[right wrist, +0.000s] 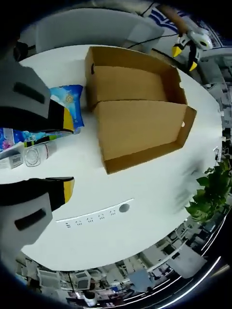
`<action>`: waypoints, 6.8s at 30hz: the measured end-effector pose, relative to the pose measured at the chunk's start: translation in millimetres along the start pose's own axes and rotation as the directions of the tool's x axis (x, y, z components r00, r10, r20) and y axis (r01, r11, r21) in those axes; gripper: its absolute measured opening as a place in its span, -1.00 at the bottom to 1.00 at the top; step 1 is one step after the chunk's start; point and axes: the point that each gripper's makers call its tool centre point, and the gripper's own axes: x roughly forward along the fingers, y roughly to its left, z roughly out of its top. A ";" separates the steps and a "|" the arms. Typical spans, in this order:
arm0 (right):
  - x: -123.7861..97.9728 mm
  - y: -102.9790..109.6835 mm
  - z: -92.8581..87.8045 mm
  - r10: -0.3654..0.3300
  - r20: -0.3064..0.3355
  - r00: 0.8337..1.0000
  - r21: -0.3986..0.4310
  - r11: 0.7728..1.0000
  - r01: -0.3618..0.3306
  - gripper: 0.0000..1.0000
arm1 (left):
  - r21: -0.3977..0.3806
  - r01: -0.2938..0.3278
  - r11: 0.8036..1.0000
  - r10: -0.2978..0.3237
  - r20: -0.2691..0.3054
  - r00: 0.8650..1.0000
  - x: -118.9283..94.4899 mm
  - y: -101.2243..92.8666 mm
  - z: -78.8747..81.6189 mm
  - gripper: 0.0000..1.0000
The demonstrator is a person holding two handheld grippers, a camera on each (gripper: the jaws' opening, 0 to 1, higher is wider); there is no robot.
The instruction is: Operate the shoe box by opening the lid, removing the specified soft item, and placing it in the target area until the item is outside and the box remains undamaged.
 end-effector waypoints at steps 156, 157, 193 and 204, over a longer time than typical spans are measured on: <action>-64.9 72.4 47.7 -0.495 0.379 0.782 0.725 0.684 0.083 -0.99 | -0.271 -0.082 0.959 0.042 -0.150 0.988 27.2 20.9 -38.9 -0.92; -65.5 74.4 47.6 -0.499 0.379 0.779 0.721 0.687 0.090 -0.99 | -0.270 -0.081 0.959 0.041 -0.149 0.988 27.3 21.0 -38.7 -0.91; -57.6 141.4 22.0 -0.506 0.400 0.764 0.676 0.726 0.127 -0.90 | -0.182 -0.070 0.981 0.057 -0.074 0.996 17.3 32.7 -19.9 -0.68; -51.2 156.1 12.8 -0.492 0.410 0.768 0.638 0.757 0.145 -0.82 | -0.136 -0.044 0.990 0.050 0.038 0.998 -1.8 45.5 16.6 -0.51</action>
